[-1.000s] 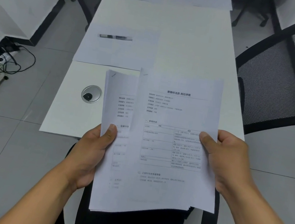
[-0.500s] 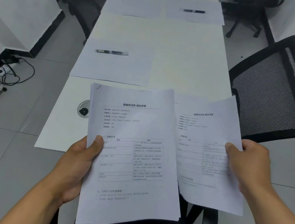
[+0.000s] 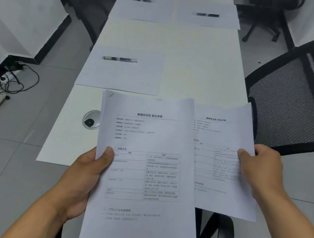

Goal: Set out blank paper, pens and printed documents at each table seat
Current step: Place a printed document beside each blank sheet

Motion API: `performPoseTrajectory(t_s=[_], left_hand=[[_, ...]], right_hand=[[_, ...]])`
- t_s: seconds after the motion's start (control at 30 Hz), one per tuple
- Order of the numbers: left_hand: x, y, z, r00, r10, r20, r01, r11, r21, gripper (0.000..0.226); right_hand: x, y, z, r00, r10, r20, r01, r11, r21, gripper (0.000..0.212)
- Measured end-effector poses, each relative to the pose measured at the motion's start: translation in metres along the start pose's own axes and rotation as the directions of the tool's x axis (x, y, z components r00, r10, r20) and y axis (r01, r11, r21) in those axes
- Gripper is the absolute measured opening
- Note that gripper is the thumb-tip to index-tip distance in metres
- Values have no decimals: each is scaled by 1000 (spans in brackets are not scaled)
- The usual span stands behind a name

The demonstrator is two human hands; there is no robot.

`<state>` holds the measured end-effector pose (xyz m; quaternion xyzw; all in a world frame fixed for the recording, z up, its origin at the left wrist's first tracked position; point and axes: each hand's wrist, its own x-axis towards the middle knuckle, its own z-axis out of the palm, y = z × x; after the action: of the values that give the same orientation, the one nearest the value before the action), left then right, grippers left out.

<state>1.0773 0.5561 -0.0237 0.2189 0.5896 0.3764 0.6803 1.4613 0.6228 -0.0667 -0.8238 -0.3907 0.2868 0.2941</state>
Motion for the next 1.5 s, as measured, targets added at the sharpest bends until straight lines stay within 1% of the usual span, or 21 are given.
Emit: performPoseTrajectory(t_s=[0.07, 0.2, 0.3, 0.4, 0.5, 0.57, 0.63, 0.67, 0.7, 0.77, 0.83, 0.9, 0.97, 1.0, 1.07, 1.13, 1.2, 1.27, 1.37, 1.4, 1.5], left_hand=[[0, 0, 5, 1000, -5, -3, 5, 1000, 0, 32], [0, -1, 11, 1000, -11, -3, 11, 1000, -13, 32], [-1, -1, 15, 1000, -11, 15, 11, 1000, -12, 33], [-1, 1, 19, 1000, -5, 12, 5, 1000, -6, 33], [-2, 2, 22, 1000, 3, 9, -3, 1000, 1, 32], [-3, 2, 23, 1000, 3, 11, -3, 1000, 7, 32], [-5, 3, 24, 1000, 4, 14, -5, 1000, 14, 32], [-6, 3, 24, 1000, 5, 16, -5, 1000, 17, 32], [-8, 4, 25, 1000, 7, 22, -7, 1000, 18, 33], [-10, 6, 26, 1000, 14, 27, -14, 1000, 17, 33], [-12, 8, 27, 999, 25, 29, -26, 1000, 17, 33], [-16, 10, 29, 999, 35, 39, -35, 999, 18, 33], [-21, 13, 30, 998, 45, 49, -45, 999, 17, 33], [-24, 15, 31, 997, 50, 53, -51, 999, 17, 33], [-32, 20, 33, 996, 64, 69, -65, 998, 23, 34], [-39, 25, 35, 993, 78, 84, -81, 996, 28, 35], [-48, 32, 37, 990, 101, 99, -105, 994, 28, 36], [-60, 40, 38, 985, 126, 119, -130, 991, 27, 36], [-80, 52, 40, 977, 158, 143, -161, 987, 6, 37], [-89, 57, 41, 974, 171, 152, -173, 985, 1, 38], [-122, 72, 42, 958, 215, 188, -215, 976, -23, 38]], right_hand=[[3, -1, 2, 1000, -15, 0, 15, 1000, -4, 37], [6, -3, 5, 998, -55, 0, 55, 997, -46, 38], [4, -6, 4, 995, -98, 3, 97, 991, -91, 26], [0, -10, 0, 992, -127, 18, 128, 988, -85, 12], [-1, -15, -4, 990, -138, 39, 141, 985, -99, 22], [-3, -16, -8, 987, -157, 40, 162, 975, -152, 12], [-4, -17, -11, 986, -165, 38, 169, 970, -175, 24], [-6, -18, -13, 987, -155, 28, 158, 970, -187, 18], [-9, -20, -14, 987, -154, 39, 158, 966, -206, 19], [-15, -21, -18, 986, -160, 44, 166, 965, -205, 44], [-26, -28, -21, 978, -204, 39, 208, 965, -158, 44], [-40, -36, -23, 964, -263, 46, 267, 960, -85, 31], [-59, -47, -25, 961, -269, 67, 269, 963, 9, 12], [-69, -54, -26, 961, -262, 85, 254, 963, 88, 18], [-92, -67, -26, 964, -229, 137, 185, 944, 274, 39], [-112, -75, -26, 952, -211, 221, 112, 914, 390, 62], [-129, -82, -31, 934, -206, 292, 59, 895, 443, 66], [-146, -92, -38, 916, -217, 337, 15, 860, 511, 53], [-171, -108, -52, 896, -281, 343, 38, 820, 571, 22], [-178, -114, -59, 895, -293, 336, 49, 815, 578, 16], [-202, -135, -84, 894, -327, 306, 94, 806, 585, 16]])
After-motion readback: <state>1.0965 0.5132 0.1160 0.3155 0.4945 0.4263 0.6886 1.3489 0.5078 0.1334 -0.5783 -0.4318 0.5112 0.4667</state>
